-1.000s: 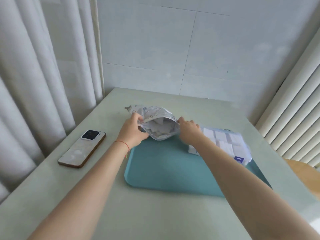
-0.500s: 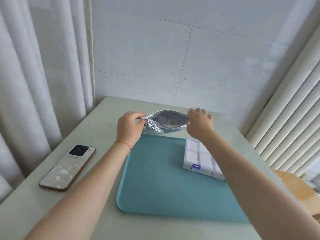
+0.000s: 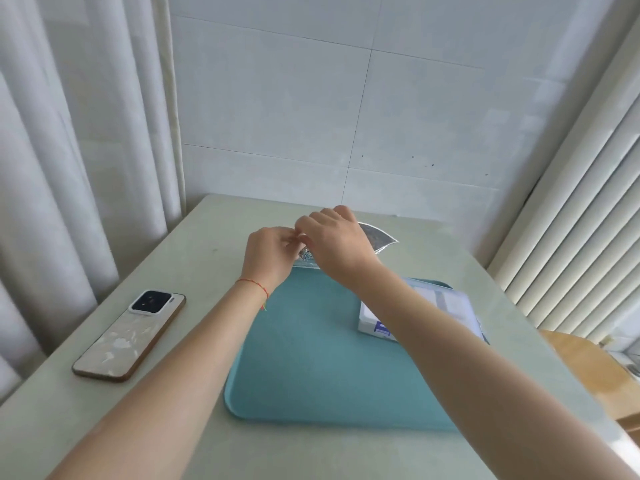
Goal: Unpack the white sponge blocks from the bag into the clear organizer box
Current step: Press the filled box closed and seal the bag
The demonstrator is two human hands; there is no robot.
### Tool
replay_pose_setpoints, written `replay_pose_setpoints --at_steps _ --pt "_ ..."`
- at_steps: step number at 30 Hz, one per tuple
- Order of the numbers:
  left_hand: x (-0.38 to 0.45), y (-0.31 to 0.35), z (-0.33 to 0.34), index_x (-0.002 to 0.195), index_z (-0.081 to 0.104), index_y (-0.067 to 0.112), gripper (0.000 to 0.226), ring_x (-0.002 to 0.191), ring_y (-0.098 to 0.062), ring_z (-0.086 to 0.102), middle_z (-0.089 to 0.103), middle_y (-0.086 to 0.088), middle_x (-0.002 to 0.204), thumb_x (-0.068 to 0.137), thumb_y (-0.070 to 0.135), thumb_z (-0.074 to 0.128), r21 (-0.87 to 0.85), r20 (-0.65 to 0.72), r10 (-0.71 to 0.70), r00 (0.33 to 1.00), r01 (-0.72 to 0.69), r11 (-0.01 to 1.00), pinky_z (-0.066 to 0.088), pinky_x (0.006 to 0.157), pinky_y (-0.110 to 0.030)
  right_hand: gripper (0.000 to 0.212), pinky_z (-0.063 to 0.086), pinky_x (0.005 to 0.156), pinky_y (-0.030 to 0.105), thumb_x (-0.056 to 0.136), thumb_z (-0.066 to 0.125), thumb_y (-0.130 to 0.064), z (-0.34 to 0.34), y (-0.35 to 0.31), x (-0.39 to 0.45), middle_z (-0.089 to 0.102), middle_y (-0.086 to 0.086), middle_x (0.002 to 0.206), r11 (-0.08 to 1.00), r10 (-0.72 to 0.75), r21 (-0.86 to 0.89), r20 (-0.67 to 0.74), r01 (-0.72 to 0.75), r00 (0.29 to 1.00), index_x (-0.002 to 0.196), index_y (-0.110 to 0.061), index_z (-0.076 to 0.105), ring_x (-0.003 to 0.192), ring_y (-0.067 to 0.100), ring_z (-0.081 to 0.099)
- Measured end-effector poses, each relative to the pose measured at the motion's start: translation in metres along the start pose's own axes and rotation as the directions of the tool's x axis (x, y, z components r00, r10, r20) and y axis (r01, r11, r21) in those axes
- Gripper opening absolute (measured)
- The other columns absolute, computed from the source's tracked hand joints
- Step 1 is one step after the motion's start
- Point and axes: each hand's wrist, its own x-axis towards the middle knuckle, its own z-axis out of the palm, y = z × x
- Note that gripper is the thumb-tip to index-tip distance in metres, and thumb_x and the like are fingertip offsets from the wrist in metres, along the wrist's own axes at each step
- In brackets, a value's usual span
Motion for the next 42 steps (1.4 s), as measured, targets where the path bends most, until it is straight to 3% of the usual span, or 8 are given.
replay_pose_setpoints --at_steps 6,11,18,24,27,33,38,42 --pt "0.001 -0.007 0.002 0.075 0.075 0.025 0.018 0.065 -0.023 0.070 0.071 0.000 0.069 0.088 0.015 0.068 -0.287 -0.026 -0.198 0.980 0.182 0.940 0.058 0.077 -0.034 0.033 0.043 0.070 0.038 0.054 0.060 0.013 0.001 0.012 -0.002 0.056 0.007 0.071 0.987 -0.001 -0.160 0.024 0.005 1.000 0.081 -0.007 0.058 0.070 0.030 0.056" --pt "0.005 -0.040 -0.009 0.065 0.071 0.027 0.017 0.054 -0.018 0.059 0.063 0.002 0.052 0.079 0.033 0.064 -0.314 -0.169 -0.323 0.931 0.260 0.913 0.060 0.067 -0.042 0.036 0.036 0.088 0.037 0.084 0.047 0.005 -0.003 0.066 -0.033 0.056 0.008 0.115 0.875 0.409 -0.387 0.270 -0.291 0.872 0.116 -0.011 0.049 0.110 0.029 0.050" --pt "0.009 -0.041 0.012 0.087 0.057 0.009 0.011 0.051 -0.023 0.067 0.067 -0.014 0.072 0.092 0.009 0.046 -0.573 -0.017 -0.534 0.846 0.429 0.698 0.054 0.051 -0.030 0.016 0.038 0.059 0.034 0.096 0.042 -0.008 0.014 0.066 -0.043 0.057 0.012 0.092 0.743 0.636 -0.047 0.358 -0.667 0.683 0.111 -0.010 0.037 0.072 0.032 0.051" --pt "0.023 -0.048 0.016 0.083 0.059 0.012 0.016 0.067 -0.027 0.071 0.073 -0.013 0.084 0.088 0.028 0.057 -0.554 0.088 -0.559 0.825 0.507 0.661 0.059 0.063 -0.035 0.026 0.055 0.052 0.034 0.089 0.049 -0.020 0.027 0.071 -0.021 0.061 0.013 0.079 0.018 0.712 0.445 0.623 -0.895 0.324 0.114 -0.022 0.044 0.052 0.027 0.061" --pt "0.034 -0.059 0.021 0.083 0.058 0.014 0.010 0.073 -0.024 0.070 0.073 -0.011 0.088 0.079 0.022 0.062 -0.495 0.075 -0.566 0.821 0.523 0.694 0.060 0.073 -0.039 0.020 0.056 0.056 0.034 0.088 0.050 -0.013 0.042 0.081 -0.015 0.060 0.012 0.081 -0.094 0.654 0.409 0.713 -0.907 0.254 0.102 -0.004 0.061 0.054 0.026 0.062" --pt "0.061 -0.080 0.037 0.115 0.062 0.016 0.029 0.101 -0.024 0.057 0.064 -0.004 0.108 0.086 0.020 0.064 -0.237 0.202 -0.551 0.809 0.587 0.774 0.049 0.091 -0.031 0.011 0.045 0.049 0.023 0.087 0.053 -0.009 0.074 0.089 -0.010 0.062 0.008 0.083 0.033 0.642 0.335 0.715 -0.942 0.277 0.085 -0.006 0.063 0.063 0.018 0.064" --pt "0.048 -0.059 0.039 0.128 0.053 0.017 0.039 0.122 -0.031 0.041 0.044 -0.012 0.129 0.088 0.019 0.055 0.123 -0.139 -0.421 0.896 0.437 0.891 0.039 0.096 -0.036 0.018 0.044 0.064 0.029 0.087 0.055 -0.015 0.063 0.098 -0.025 0.071 0.010 0.090 0.185 0.671 0.375 0.627 -0.908 0.396 0.085 -0.012 0.073 0.073 0.020 0.062" --pt "0.027 -0.009 0.058 0.080 0.061 0.021 0.011 0.083 -0.022 0.059 0.061 0.001 0.084 0.083 0.023 0.050 0.079 0.240 -0.249 0.938 0.237 0.968 0.044 0.071 -0.028 0.023 0.049 0.079 0.033 0.089 0.055 -0.019 0.024 0.111 -0.045 0.070 0.013 0.103 0.421 0.650 0.269 0.577 -0.866 0.495 0.095 -0.004 0.072 0.088 0.027 0.062"
